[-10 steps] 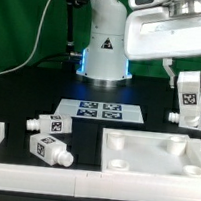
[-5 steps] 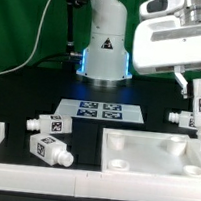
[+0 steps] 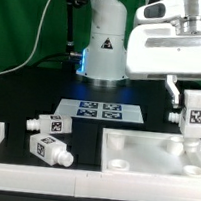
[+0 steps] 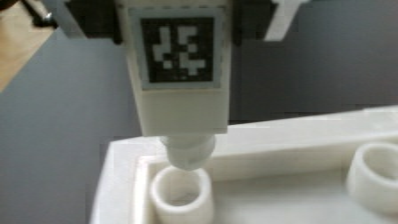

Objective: Assemble one leg

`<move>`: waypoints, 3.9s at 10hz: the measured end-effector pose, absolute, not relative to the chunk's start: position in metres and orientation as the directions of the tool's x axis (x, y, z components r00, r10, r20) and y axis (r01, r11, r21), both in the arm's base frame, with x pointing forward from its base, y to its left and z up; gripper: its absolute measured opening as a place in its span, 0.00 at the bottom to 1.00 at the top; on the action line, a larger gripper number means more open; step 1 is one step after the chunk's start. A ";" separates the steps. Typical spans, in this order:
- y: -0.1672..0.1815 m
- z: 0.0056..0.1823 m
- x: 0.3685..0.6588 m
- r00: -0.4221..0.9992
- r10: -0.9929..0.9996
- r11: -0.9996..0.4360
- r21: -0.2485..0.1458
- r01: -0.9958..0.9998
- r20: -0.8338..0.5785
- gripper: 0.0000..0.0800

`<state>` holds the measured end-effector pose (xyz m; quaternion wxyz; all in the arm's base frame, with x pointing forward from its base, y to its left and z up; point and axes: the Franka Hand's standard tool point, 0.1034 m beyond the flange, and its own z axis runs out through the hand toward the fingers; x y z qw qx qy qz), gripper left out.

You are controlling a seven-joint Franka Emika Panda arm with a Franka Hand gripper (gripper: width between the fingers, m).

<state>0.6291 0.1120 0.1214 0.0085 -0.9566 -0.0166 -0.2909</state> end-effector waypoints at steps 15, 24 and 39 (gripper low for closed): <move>0.115 0.094 0.627 0.859 0.019 -1.000 -0.007 0.026 0.512 0.36; 0.112 0.079 0.626 0.843 0.030 -1.000 0.009 0.029 0.537 0.36; 0.114 0.086 0.630 0.987 -0.085 -0.995 -0.049 -0.092 -0.135 0.81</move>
Offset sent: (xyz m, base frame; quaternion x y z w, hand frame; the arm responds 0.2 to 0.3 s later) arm 0.0000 0.0000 0.0000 0.0000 0.0000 0.0000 1.0000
